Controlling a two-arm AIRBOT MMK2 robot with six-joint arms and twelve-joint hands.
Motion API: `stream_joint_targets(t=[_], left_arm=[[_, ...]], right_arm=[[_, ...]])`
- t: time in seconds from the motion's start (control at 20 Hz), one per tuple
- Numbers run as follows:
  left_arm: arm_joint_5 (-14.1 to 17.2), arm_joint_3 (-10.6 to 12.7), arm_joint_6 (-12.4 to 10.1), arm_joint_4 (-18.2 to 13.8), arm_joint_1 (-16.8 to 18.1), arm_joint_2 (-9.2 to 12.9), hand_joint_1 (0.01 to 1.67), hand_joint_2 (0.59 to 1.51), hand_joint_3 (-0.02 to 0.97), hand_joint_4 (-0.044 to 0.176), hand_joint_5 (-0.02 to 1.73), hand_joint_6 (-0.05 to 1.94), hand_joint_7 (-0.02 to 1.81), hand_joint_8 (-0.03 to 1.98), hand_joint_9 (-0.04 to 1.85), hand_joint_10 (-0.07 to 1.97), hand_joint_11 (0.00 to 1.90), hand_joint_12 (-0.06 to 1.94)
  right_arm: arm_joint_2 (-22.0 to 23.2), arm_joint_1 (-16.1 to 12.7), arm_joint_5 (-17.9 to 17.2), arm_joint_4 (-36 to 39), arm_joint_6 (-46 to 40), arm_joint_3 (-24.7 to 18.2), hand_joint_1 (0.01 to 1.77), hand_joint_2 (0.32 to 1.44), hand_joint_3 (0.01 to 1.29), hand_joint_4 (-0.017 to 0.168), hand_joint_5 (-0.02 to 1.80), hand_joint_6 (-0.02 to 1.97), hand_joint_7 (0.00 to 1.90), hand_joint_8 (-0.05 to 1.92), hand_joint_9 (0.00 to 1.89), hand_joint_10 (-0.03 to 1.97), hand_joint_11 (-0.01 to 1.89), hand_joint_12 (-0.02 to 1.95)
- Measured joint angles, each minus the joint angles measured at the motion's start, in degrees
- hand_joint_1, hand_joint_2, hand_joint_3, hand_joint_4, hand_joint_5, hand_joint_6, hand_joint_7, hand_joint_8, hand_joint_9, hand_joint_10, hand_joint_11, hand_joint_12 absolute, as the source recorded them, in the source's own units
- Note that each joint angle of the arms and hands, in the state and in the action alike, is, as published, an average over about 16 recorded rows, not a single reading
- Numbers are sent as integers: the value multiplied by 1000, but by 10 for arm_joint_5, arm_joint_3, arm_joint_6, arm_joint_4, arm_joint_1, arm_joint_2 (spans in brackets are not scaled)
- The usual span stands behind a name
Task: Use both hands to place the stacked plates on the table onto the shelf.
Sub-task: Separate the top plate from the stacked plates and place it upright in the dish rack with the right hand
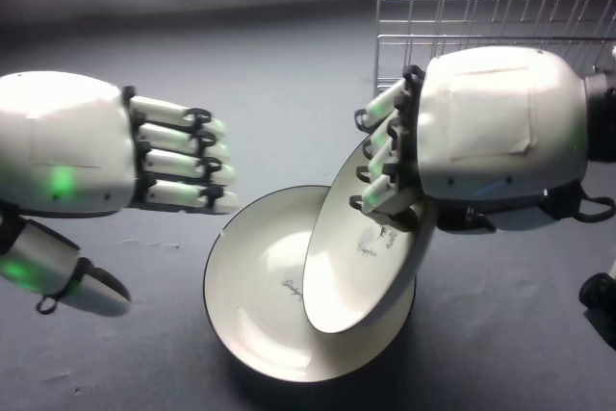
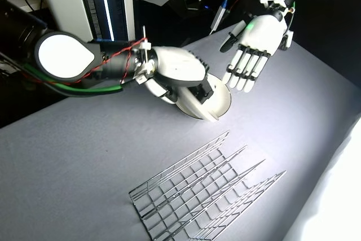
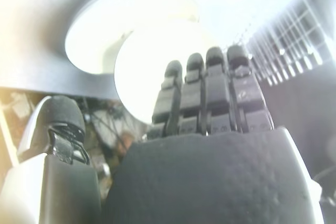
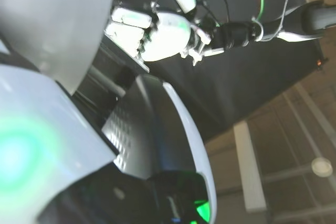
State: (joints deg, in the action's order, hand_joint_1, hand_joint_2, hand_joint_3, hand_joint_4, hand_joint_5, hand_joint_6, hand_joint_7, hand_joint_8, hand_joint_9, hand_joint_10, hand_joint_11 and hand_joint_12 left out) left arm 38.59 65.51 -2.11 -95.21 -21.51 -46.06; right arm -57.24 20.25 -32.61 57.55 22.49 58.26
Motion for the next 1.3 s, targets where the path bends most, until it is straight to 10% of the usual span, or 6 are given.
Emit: stream_joint_targets(t=[0.55,1.3], left_arm=[[-58,-16,48,-16,10,48,20,1174,4,0,103,17,118,13,106,10,20,219],[-78,-10,82,-14,14,47,22,1180,-1,0,151,17,162,12,143,10,19,303]], right_arm=[[7,-52,35,-97,-18,-18,1341,1017,14,1,839,1076,1002,947,888,1203,653,1358],[6,-79,90,-326,-30,-22,1354,1030,15,-4,885,966,1049,877,937,1107,700,1328]])
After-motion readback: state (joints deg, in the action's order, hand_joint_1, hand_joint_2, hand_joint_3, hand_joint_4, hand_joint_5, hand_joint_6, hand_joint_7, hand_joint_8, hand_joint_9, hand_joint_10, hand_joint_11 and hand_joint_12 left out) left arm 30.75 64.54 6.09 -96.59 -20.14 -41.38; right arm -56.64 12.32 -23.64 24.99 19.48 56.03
